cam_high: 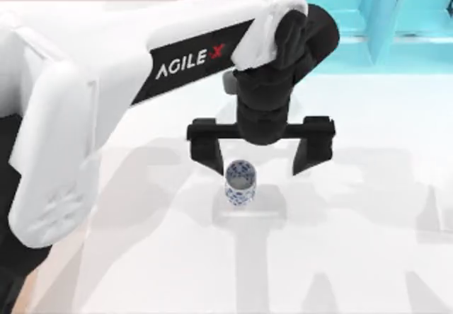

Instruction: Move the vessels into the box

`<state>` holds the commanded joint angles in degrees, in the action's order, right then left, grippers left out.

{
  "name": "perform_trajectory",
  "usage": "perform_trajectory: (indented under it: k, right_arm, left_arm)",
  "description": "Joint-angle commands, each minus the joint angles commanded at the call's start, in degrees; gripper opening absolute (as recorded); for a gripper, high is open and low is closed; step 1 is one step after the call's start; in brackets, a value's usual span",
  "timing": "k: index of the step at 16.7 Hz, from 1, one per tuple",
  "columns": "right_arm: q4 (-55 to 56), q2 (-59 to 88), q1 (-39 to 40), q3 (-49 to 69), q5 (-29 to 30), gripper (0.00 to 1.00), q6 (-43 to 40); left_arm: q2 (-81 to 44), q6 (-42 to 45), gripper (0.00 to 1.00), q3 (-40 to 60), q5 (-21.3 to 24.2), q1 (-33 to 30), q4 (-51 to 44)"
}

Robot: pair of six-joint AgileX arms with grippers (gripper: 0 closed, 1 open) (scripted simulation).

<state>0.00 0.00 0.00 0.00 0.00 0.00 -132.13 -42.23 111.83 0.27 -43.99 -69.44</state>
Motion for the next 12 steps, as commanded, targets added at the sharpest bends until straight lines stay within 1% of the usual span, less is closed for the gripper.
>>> perform_trajectory:
  k: [3,8,12]
  right_arm:
    - [0.0,0.0,0.0,0.0,0.0,1.0,0.0]
    - [0.0,0.0,0.0,0.0,0.0,1.0,0.0]
    - [0.0,0.0,0.0,0.0,0.0,1.0,0.0]
  left_arm:
    - [-0.41,-0.03,1.0,-5.44,0.01,-0.04,5.57]
    - [-0.43,-0.02,1.0,-6.15,0.01,-0.02,6.29]
    - [-0.43,-0.02,0.7,-6.15,0.01,-0.02,6.29]
